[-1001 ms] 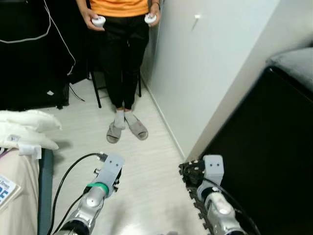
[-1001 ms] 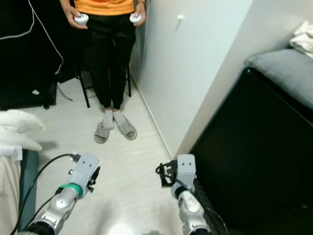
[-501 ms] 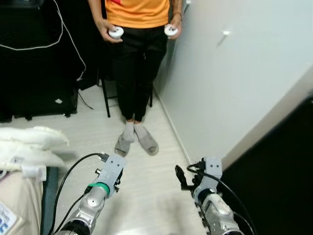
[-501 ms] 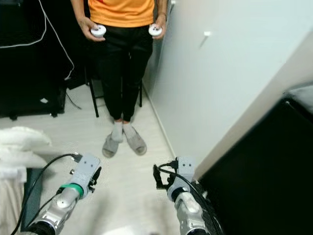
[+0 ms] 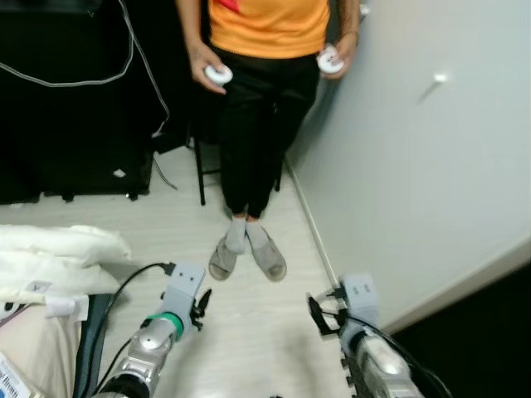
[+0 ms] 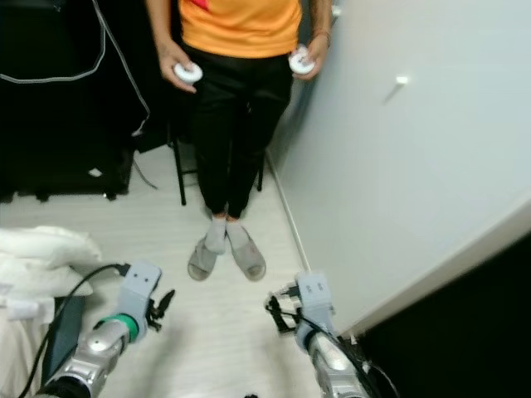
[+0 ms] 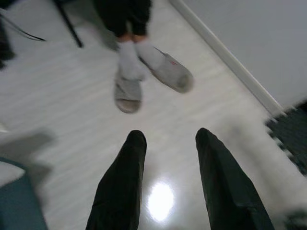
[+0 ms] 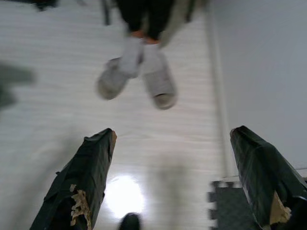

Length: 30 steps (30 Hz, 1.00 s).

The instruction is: Clean up the room

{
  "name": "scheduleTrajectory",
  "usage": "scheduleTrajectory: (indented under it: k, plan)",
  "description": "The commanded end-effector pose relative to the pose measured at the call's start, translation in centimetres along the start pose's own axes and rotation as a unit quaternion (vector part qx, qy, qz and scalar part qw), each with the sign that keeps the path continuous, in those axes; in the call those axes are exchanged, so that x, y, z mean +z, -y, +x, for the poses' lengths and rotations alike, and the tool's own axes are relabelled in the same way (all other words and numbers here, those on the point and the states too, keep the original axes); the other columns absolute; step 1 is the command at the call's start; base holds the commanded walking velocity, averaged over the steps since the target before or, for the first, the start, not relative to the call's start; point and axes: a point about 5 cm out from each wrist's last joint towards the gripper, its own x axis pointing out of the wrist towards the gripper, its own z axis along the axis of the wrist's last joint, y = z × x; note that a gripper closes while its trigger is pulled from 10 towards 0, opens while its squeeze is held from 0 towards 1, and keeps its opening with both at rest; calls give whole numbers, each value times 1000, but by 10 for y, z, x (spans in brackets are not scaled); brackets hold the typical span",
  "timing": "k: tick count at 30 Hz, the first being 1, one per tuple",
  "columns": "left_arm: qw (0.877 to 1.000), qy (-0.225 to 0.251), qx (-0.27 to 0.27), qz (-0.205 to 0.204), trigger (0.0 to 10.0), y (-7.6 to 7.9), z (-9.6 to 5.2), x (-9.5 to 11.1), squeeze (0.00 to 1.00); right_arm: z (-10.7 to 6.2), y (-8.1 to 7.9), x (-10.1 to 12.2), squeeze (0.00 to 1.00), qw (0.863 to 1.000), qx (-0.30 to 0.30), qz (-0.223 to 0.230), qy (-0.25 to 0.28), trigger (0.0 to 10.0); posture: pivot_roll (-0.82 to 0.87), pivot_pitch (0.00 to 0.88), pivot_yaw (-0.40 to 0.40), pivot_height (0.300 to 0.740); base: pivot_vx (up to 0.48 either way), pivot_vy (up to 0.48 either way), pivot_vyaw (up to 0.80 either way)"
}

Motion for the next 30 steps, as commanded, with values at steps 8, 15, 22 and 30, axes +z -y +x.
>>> scheduleTrajectory:
  k: [8, 15, 22, 30]
  plan:
    - [1000, -24, 6, 13, 10000, 4, -2, -10, 0, -4, 4, -4, 0, 1000, -13, -13, -1, 10000, 29, 61, -28, 740, 0, 0, 786]
    - [999, -17, 22, 17, 10000, 0, -1, -5, 0, -2, 4, -1, 0, 1000, -13, -14, 7, 10000, 29, 61, -28, 740, 0, 0, 779]
    - [999, -14, 29, 20, 10000, 0, 0, -3, 0, 0, 1, 5, 0, 999, -11, -26, 23, 10000, 30, 66, -27, 740, 0, 0, 312]
    - [999, -12, 34, 20, 10000, 0, 1, -1, 0, -1, 1, 3, 0, 999, -15, -22, 20, 10000, 31, 69, -27, 740, 0, 0, 719]
